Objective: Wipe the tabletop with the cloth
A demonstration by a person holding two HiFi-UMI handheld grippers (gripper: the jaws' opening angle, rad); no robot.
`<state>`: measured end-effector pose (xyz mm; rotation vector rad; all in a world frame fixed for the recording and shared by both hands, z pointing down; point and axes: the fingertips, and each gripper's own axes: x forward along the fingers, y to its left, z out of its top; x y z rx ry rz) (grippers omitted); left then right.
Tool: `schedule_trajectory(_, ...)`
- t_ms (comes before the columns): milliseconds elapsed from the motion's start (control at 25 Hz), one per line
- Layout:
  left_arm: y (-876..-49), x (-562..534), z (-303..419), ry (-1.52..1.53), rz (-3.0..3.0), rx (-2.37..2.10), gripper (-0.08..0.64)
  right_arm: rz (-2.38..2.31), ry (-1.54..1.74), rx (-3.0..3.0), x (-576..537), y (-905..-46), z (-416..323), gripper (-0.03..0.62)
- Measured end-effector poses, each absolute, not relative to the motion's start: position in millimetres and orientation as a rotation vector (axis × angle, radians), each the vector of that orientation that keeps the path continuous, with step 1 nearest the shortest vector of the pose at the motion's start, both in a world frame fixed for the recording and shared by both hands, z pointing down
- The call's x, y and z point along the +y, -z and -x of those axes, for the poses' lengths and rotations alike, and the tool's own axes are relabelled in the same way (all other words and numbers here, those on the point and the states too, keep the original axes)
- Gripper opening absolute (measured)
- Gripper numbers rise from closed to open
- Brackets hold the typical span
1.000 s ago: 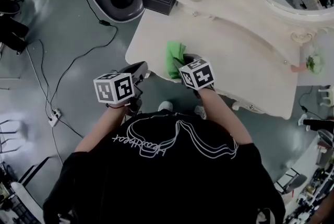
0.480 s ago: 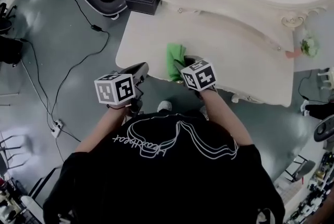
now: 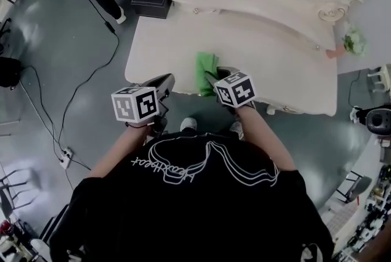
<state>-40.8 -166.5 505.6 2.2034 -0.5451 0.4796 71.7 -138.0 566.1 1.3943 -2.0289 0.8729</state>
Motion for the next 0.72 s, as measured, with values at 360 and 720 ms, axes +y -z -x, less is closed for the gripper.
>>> schedule_trajectory(360, -505.7, -156.3, 17.9, -0.500, -2.203, -0.531, 0.004, -1.408, -0.903, -2.018, -122.6, -566.7, -95.2, 0.058)
schedule_trajectory(720, -501.8, -144.0, -10.5, -0.496, -2.188, -0.527, 0.004, -1.404, -0.911, -1.989, -101.4, -566.3, -129.4, 0.058)
